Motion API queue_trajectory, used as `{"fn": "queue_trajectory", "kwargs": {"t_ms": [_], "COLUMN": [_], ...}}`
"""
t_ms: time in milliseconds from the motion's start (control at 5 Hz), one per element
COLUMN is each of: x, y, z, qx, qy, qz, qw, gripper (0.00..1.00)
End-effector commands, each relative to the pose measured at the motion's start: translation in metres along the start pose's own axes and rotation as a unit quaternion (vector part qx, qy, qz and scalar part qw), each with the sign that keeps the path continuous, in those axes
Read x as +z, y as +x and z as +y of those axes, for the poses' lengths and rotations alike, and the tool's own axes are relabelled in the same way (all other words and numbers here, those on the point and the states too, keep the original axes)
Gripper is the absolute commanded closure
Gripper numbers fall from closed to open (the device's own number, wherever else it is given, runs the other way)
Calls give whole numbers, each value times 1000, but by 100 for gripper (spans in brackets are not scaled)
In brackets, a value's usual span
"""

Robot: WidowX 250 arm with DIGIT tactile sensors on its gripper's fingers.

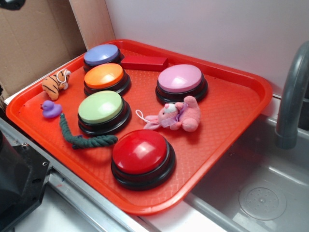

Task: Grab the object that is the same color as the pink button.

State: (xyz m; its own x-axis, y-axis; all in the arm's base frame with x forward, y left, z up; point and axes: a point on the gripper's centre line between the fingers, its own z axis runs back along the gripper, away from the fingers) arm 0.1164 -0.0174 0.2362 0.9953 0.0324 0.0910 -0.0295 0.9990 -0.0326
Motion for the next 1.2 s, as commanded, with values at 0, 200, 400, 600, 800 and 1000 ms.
{"fn": "queue_trajectory", "kwargs": {"t_ms": [0,200,400,600,800,1000], "x": [0,-14,-42,-76,-110,-146], "y": [0,19,46,71,90,106], "z": [0,-20,-53,-77,-92,-101], "qx": [0,-8,-11,-20,-40,-39], "qy": [0,-12,-22,-42,-48,-50], "qz": [0,-2,-36,-43,-51,-40], "qw": [1000,1000,999,998,997,997], "gripper": [0,0,0,0,0,0]}}
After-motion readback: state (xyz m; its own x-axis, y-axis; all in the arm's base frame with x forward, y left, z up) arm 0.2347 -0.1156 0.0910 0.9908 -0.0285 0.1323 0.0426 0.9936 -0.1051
